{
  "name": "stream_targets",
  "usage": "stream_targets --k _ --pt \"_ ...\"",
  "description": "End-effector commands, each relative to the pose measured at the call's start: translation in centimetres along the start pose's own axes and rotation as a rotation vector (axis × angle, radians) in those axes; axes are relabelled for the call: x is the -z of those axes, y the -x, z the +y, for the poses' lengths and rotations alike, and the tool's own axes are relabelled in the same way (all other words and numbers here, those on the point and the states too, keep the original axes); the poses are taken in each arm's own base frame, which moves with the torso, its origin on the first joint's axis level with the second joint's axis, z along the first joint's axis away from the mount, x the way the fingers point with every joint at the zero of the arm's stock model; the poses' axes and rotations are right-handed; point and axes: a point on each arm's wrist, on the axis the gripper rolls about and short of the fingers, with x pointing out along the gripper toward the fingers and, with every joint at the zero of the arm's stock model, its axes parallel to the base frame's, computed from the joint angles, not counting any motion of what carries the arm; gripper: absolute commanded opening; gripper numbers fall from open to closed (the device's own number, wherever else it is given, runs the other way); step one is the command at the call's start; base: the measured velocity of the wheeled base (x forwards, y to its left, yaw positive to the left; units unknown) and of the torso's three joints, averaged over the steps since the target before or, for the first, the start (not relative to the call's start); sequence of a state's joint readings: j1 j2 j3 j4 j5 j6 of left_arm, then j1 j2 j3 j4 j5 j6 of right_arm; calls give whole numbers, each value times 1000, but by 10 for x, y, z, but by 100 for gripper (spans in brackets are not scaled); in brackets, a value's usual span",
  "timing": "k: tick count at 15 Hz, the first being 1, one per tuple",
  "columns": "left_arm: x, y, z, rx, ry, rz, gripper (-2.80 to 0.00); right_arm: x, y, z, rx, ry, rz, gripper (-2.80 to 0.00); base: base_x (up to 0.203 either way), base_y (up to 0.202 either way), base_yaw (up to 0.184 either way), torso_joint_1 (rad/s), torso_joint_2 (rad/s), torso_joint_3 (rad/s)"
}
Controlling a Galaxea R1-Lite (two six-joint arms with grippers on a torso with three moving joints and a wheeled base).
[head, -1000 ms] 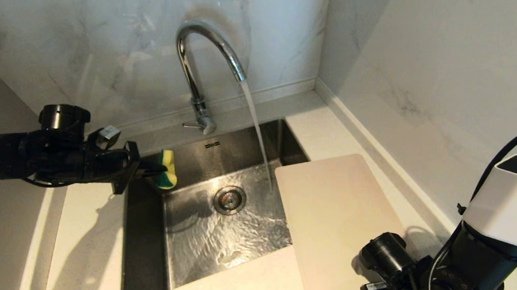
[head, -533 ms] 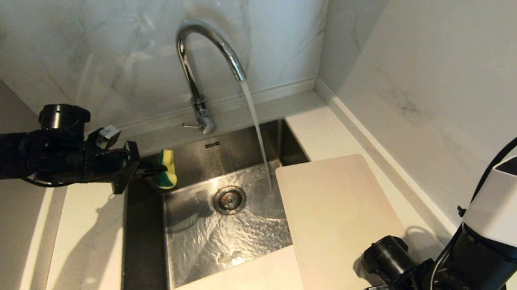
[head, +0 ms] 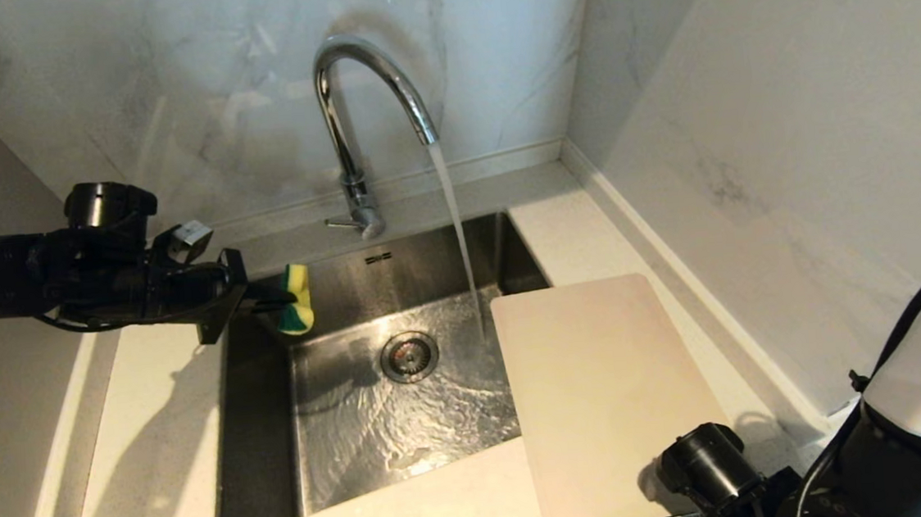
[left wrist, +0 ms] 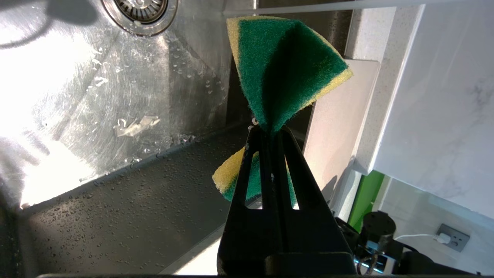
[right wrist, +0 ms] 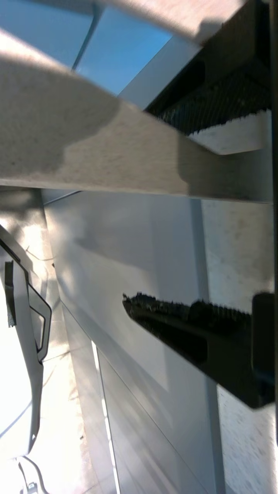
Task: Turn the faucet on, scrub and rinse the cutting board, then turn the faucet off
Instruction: Put down the cutting board
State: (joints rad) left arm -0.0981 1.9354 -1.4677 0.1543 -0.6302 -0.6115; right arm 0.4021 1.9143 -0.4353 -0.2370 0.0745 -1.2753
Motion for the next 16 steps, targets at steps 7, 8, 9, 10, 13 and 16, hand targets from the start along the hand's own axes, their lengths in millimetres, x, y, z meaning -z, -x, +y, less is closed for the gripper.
stream_targets --k 7,8,9,10,13,16 --pt "1 8 -7 15 -4 -10 -280 0 35 15 97 14 -59 0 0 0 0 0 0 0" --pt "1 9 -8 16 -5 -11 -280 1 40 18 111 13 -64 0 0 0 0 0 0 0" --pt "1 9 -9 17 -5 -10 -280 1 44 20 126 13 -69 0 0 0 0 0 0 0" --pt "1 11 -11 21 -9 -13 -280 1 49 22 143 9 -74 0 0 0 0 0 0 0" --pt "1 16 -14 26 -17 -25 -280 0 55 20 180 3 -88 0 0 0 0 0 0 0" --pt "2 17 -16 28 -19 -26 -280 -1 62 20 215 8 -103 0 0 0 0 0 0 0"
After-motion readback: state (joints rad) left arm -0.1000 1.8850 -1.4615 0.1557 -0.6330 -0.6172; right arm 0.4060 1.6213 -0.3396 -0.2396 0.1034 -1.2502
